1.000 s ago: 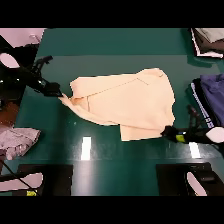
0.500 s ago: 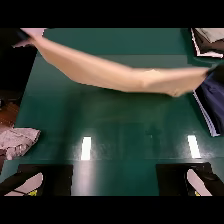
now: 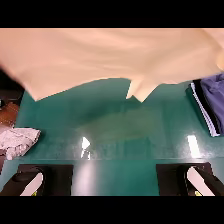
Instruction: Fold the shirts.
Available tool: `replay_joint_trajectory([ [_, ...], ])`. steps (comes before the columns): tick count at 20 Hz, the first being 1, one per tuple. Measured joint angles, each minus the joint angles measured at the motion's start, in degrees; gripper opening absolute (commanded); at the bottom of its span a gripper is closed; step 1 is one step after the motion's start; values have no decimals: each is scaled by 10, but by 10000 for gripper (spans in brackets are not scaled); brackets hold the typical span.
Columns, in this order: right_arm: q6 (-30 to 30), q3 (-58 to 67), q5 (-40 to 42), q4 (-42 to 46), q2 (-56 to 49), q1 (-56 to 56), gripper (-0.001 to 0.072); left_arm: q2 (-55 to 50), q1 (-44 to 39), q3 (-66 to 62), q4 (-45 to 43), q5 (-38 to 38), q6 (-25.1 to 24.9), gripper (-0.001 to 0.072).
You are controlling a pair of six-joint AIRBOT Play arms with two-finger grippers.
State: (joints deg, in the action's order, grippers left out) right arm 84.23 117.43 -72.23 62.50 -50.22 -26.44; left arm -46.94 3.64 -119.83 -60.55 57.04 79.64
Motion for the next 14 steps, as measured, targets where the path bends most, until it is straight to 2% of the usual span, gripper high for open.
replay_joint_trajectory([
  [3,-18,-24,13,3,42,-21,20,17,0,0,15,7,0,24],
  [6,-29,-8,-13,0,30,-25,20,14,0,39,10,38,6,24],
  [10,-34,16,-106,5,-69,28,19,-38,0,143,-5,97,21,24],
  [14,-30,-63,-167,71,-190,125,20,-143,0,253,-8,154,26,25],
])
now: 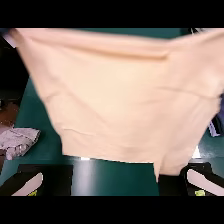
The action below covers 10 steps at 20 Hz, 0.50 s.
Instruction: Fold the shirts.
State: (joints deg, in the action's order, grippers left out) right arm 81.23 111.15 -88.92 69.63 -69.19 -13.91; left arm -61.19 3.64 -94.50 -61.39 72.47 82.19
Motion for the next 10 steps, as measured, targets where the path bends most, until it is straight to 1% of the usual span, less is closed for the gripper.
replay_joint_trajectory([
  [2,3,-38,-8,28,-63,35,19,-65,0,39,0,4,0,25],
  [4,7,-64,8,51,-121,52,20,-130,0,61,0,-18,-4,25],
  [7,11,-76,78,64,-194,66,20,-210,0,76,12,-90,-22,25],
  [10,12,-63,162,71,-246,70,20,-257,0,81,47,-186,-54,25],
])
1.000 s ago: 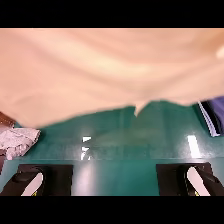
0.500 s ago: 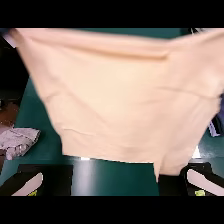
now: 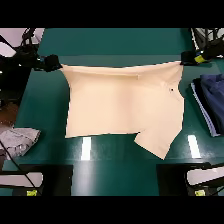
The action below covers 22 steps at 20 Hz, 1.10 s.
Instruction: Fold the shirts.
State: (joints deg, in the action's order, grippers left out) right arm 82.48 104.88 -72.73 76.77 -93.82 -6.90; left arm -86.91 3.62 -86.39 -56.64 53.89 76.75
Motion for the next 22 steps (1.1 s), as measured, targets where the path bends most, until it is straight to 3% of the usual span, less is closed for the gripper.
replay_joint_trajectory([
  [3,3,12,81,3,-30,3,20,-26,0,2,35,-90,-29,25],
  [6,4,4,129,23,-41,3,19,-45,0,2,51,-126,-49,24],
  [12,1,-68,89,71,-44,2,19,-72,0,13,31,-27,-105,25],
  [22,-2,-266,77,88,52,-2,23,-78,0,88,1,55,-122,25],
])
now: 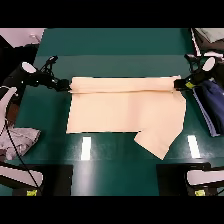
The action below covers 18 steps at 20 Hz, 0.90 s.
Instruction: Fold the shirts.
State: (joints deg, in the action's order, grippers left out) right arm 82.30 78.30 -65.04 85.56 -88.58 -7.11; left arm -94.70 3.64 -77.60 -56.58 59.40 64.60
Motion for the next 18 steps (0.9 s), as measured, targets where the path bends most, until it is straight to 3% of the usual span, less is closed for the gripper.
replay_joint_trajectory([
  [1,0,-16,2,0,11,0,24,0,0,2,0,12,0,27],
  [2,0,-29,2,1,20,0,42,0,0,3,0,24,0,89],
  [3,0,-40,2,1,27,0,177,0,0,4,0,37,0,399],
  [4,0,-47,1,1,33,0,322,0,0,5,-1,48,1,561],
  [5,-1,-51,-2,2,37,0,349,0,0,5,-2,57,9,547],
  [9,-4,-37,-56,-1,50,-3,347,1,9,-6,-4,107,35,528],
  [10,-9,-34,-79,-9,58,-9,347,4,16,-9,-6,129,39,442],
  [11,-16,-35,-100,-24,68,-17,346,10,25,-11,-8,151,41,427],
  [14,-40,-72,-145,-100,115,-56,346,54,49,22,-15,191,43,427],
  [18,-63,-152,-155,-166,185,-103,346,134,61,150,-19,181,45,427],
])
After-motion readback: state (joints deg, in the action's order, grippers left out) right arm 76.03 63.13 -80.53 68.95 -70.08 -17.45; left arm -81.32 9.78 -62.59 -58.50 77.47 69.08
